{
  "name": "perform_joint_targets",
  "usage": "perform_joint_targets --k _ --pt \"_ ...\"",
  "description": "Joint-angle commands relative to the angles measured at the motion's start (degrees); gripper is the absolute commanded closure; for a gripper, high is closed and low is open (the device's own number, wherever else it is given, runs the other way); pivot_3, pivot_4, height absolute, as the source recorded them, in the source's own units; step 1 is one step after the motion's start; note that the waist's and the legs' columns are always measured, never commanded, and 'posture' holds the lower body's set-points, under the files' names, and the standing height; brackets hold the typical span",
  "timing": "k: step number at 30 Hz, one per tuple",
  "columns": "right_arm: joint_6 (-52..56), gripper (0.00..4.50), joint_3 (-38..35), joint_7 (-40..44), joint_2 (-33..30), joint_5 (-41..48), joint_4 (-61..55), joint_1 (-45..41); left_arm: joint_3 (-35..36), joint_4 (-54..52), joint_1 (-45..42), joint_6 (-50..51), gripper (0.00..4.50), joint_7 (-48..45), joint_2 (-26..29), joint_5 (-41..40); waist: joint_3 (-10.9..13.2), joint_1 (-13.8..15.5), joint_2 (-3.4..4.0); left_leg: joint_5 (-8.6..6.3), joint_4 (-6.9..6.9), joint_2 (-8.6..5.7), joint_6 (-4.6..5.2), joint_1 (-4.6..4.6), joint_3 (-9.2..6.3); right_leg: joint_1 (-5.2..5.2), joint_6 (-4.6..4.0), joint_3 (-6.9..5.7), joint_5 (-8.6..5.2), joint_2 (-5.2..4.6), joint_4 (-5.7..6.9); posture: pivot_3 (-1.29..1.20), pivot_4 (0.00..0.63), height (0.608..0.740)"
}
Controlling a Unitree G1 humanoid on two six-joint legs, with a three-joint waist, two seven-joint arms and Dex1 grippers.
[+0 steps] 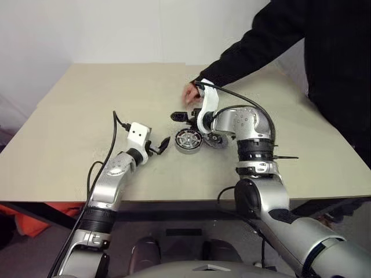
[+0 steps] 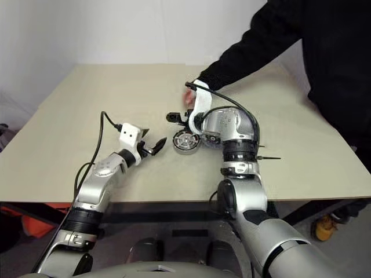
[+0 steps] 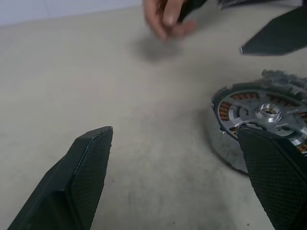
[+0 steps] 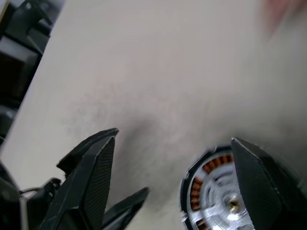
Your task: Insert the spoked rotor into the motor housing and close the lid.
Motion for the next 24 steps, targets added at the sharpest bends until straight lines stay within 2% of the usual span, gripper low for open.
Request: perform_joint_targets --k 1,6,12,17,24 --pt "-9.0 0.17 8.4 12.9 -6.5 0.7 -8.8 3.2 2.6 -2.3 -1.7 2.5 0.19 -2.0 0.7 -3.8 0.0 0.4 0.0 0.0 0.02 0.0 0.0 0.0 0.0 0.02 0.01 0.0 0.0 0.0 0.01 0.0 0.0 0.74" --pt "-15.6 0.17 12.7 24.3 -16.1 1.1 -13.2 8.5 3.5 -2.1 -2.2 3.7 0.19 -2.8 1.6 -4.7 0.0 0.6 -0.01 -0.01 0.15 0.03 0.03 0.01 -0.02 0.09 0.03 -0.01 -0.01 0.01 0.04 0.0 0.0 0.74" --pt "-28.6 0.17 18.7 33.7 -26.6 -4.7 -13.5 15.0 3.7 -2.5 -2.7 5.3 0.19 -3.7 1.7 -6.3 0.0 0.7 -0.04 -0.08 0.37 0.07 0.15 -0.01 -0.02 0.18 0.04 -0.03 0.01 0.0 0.05 0.0 0.0 0.74" --pt "-36.7 0.17 21.5 34.4 -29.7 -10.5 -8.4 17.9 5.0 -3.0 -3.7 8.0 0.19 -4.3 0.7 -9.4 0.0 0.4 -0.05 -0.23 0.54 0.1 0.42 -0.03 -0.01 0.19 0.04 -0.06 0.01 0.01 0.07 0.0 0.0 0.74" --pt "-43.2 0.17 18.2 34.2 -28.4 -10.4 -5.4 18.4 5.0 -4.7 -2.8 9.1 0.19 -7.5 2.5 -11.5 0.0 0.4 -0.05 -0.39 0.64 0.1 0.71 -0.1 0.0 0.18 -0.02 -0.06 0.04 0.01 0.07 0.0 0.0 0.74"
